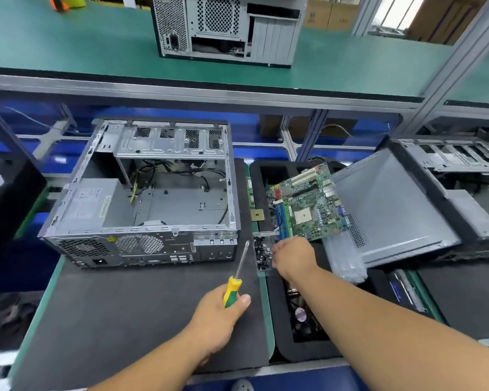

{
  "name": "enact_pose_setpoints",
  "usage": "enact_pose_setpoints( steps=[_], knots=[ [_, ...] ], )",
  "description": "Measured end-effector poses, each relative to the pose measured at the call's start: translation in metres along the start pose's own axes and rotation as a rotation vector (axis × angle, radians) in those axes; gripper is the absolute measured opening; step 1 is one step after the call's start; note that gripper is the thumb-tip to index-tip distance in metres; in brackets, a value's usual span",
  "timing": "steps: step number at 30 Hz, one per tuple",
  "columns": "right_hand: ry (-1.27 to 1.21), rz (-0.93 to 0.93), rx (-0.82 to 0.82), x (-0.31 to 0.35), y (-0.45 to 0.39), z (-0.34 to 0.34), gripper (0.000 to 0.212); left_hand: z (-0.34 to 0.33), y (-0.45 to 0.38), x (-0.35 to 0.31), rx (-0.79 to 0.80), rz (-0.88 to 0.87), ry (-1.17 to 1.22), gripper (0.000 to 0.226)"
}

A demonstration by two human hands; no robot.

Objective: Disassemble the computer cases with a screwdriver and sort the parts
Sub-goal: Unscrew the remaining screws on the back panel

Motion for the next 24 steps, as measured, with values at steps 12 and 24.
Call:
enact_pose_setpoints(
  steps=[12,24],
  knots=[
    [-0.883,-0.164,-0.023,-0.017,-0.017,-0.008,0.036,-0.009,-0.004,0.010,-0.021,0.061,0.086,0.032],
    [-0.277,0.500,-0.185,-0.003,-0.014,0.033,0.036,-0.016,-0.006,0.004,-0.019,0.049,0.102,0.030]
  ],
)
Point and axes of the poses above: each hand's wrist, its own y-axis away from the middle knuckle, its own z-axis out of the back of the hand, x = y × z, the point moved 1 cm from there along -y, towards the middle knuckle, and after that the axes turned 6 degrees about -y, right-handed, at the moved point
